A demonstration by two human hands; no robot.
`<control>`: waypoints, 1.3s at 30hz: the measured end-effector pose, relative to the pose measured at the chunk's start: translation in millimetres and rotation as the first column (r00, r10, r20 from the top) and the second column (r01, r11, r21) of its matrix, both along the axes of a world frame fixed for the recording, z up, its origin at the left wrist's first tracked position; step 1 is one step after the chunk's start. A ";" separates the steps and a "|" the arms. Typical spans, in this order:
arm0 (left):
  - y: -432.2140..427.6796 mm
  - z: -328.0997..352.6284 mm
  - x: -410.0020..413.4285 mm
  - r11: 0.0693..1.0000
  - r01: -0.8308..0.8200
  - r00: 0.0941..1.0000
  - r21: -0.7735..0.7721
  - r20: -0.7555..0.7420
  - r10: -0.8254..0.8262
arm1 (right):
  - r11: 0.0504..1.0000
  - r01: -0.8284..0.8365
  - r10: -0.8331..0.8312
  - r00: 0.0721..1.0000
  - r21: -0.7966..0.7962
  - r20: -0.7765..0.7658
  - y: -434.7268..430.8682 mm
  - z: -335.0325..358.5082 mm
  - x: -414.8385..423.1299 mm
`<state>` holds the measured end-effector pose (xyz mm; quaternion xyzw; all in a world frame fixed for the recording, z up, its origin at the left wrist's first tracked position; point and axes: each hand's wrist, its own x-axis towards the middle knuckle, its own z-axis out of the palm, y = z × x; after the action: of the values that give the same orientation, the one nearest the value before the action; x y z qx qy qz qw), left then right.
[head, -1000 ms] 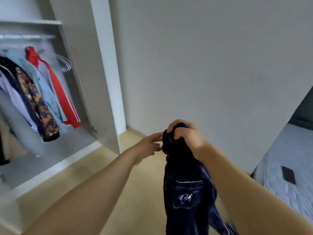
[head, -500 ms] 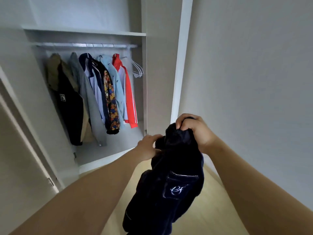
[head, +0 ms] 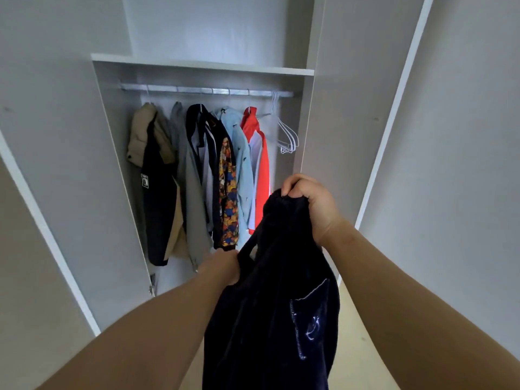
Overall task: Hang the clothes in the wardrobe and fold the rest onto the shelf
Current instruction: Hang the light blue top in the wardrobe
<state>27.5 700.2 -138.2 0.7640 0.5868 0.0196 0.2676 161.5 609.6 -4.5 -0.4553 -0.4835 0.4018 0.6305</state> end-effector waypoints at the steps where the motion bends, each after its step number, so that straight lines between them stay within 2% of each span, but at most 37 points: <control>1: 16.2 3.7 -7.1 0.992 -0.121 0.993 0.030 0.012 0.120 | 1.000 -0.010 0.010 1.000 -0.004 -0.008 19.8 0.8 3.5; 3: 44.7 11.4 -16.8 0.960 -0.268 0.959 -0.074 0.073 0.274 | 1.000 -0.001 0.001 1.000 -0.013 0.000 53.0 1.2 9.8; 4: 60.8 15.4 -18.9 0.928 -0.334 0.916 -0.166 0.176 0.361 | 1.000 0.009 -0.009 1.000 -0.015 0.009 70.3 1.5 12.6; 5: 69.0 23.2 -19.8 0.867 -0.376 0.828 -0.326 0.303 0.472 | 1.000 0.023 -0.023 1.000 -0.014 0.020 85.3 1.8 14.8; 6: 77.0 32.3 -18.3 0.756 -0.369 0.677 -0.541 0.400 0.617 | 0.999 0.039 -0.038 0.998 -0.007 0.045 100.4 1.9 16.4; 7: 92.7 38.2 -17.9 0.677 -0.328 0.556 -0.659 0.445 0.702 | 0.999 0.048 -0.048 0.996 0.007 0.077 118.9 1.8 17.0; 8: 107.8 45.1 -16.0 0.632 -0.293 0.465 -0.717 0.471 0.750 | 0.998 0.057 -0.060 0.993 0.031 0.106 135.7 1.4 17.9; 10: 139.1 55.9 -13.2 0.636 -0.265 0.406 -0.725 0.514 0.755 | 0.993 0.098 -0.106 0.987 0.068 0.121 166.6 1.0 20.2; 13: 202.5 72.2 -3.1 0.727 -0.256 0.446 -0.637 0.590 0.673 | 0.960 0.264 -0.276 0.946 0.092 0.171 216.3 5.6 28.3; 15: 245.1 81.0 1.4 0.836 -0.302 0.562 -0.459 0.622 0.545 | 0.894 0.430 -0.448 0.834 0.131 0.321 247.7 11.3 38.1; 17: 285.8 86.0 3.6 0.904 -0.317 0.683 -0.287 0.592 0.427 | 0.789 0.586 -0.605 0.692 0.183 0.395 277.3 16.2 49.2; 20: 327.5 91.8 -1.9 0.940 -0.336 0.823 -0.060 0.468 0.324 | 0.657 0.731 -0.731 0.558 0.185 0.393 305.1 12.7 61.6; 23: 365.8 97.1 -10.0 0.927 -0.369 0.864 0.067 0.392 0.316 | 0.605 0.782 -0.772 0.529 0.152 0.351 330.3 3.8 73.1; 26: 400.1 106.5 -7.1 0.890 -0.453 0.759 -0.047 0.503 0.413 | 0.595 0.797 -0.782 0.543 0.106 0.304 361.1 -1.5 85.6; 29: 423.8 114.4 7.8 0.793 -0.491 0.516 -0.361 0.613 0.599 | 0.612 0.789 -0.765 0.575 0.051 0.289 398.8 -4.3 98.9; 31: 442.9 113.2 20.5 0.769 -0.436 0.384 -0.468 0.676 0.629 | 0.640 0.768 -0.729 0.602 0.012 0.326 424.9 -5.9 110.4; 36: 482.4 133.4 70.1 0.843 -0.405 0.288 -0.355 0.825 0.486 | 0.716 0.696 -0.616 0.665 -0.052 0.422 489.2 -13.6 153.1; 39: 496.9 161.8 106.4 0.863 -0.327 0.194 -0.385 0.867 0.460 | 0.765 0.638 -0.546 0.716 -0.089 0.436 525.8 -16.8 181.7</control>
<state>133.9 1197.2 23.6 0.4121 0.4926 0.4941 0.5860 343.1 1135.4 -21.3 -0.7266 -0.3743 0.1333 0.5605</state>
